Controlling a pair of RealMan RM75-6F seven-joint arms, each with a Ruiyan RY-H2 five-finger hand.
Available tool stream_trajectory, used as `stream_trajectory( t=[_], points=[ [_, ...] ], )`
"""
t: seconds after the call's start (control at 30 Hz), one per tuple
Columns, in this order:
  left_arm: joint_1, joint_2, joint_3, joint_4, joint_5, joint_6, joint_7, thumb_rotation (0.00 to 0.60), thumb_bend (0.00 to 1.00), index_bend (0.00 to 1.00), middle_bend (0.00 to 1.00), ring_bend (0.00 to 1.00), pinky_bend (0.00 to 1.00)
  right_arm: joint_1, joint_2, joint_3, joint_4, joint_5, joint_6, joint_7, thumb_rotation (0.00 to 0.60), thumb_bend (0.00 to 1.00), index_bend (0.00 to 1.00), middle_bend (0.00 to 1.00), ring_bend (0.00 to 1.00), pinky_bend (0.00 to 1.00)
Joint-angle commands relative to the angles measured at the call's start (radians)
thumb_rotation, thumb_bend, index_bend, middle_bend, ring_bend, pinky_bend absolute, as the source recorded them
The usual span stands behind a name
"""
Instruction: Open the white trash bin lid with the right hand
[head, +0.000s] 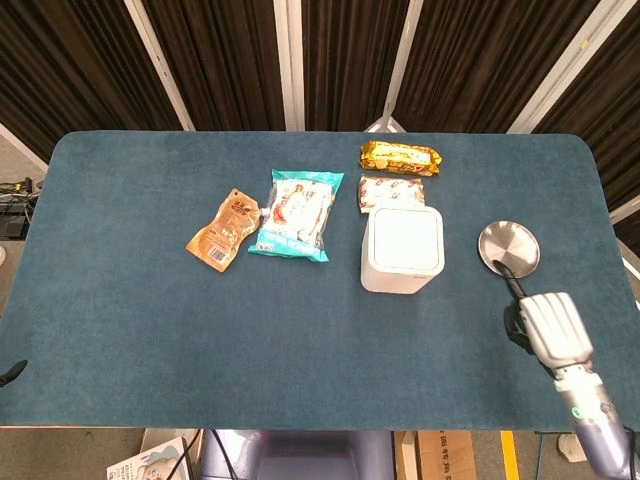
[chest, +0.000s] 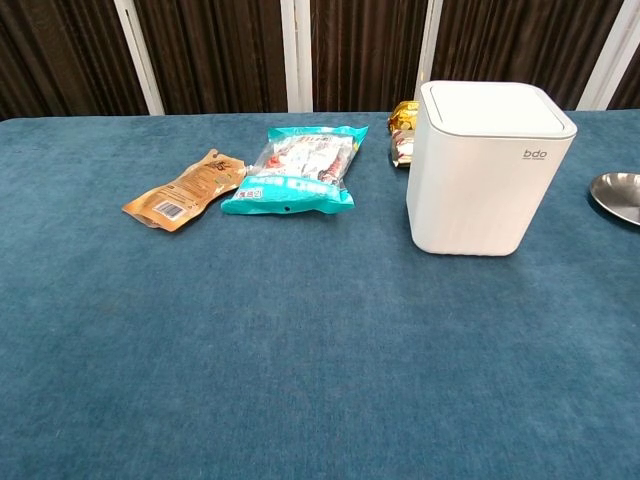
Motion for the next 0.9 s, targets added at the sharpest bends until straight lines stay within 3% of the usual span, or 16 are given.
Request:
stream_trajectory(
  t=[0.03, 0.5, 0.9],
  points=[
    [-0.001, 0.0, -0.001, -0.001, -0.002, -0.002, 0.0, 0.6, 0.0, 0.19, 0.11, 0.0, 0.14, 0.089, 0.034, 0.043, -0.09, 0.065, -0.1, -0.131, 0.6, 0.69, 0.07, 0.86, 0.86, 0.83],
    [0.001, 0.003, -0.003, 0.001, -0.01, -0.002, -0.011, 0.6, 0.0, 0.19, 0.11, 0.0, 0.14, 0.271, 0.038, 0.118, -0.291, 0.362, -0.229, -0.471, 0.6, 0.69, 0.08, 0.87, 0.86, 0.83],
    [0.001, 0.005, -0.007, 0.006, -0.018, -0.004, -0.027, 0.6, 0.0, 0.19, 0.11, 0.0, 0.14, 0.387, 0.0, 0.092, -0.343, 0.56, -0.256, -0.609, 0.6, 0.69, 0.2, 0.87, 0.86, 0.83]
  ],
)
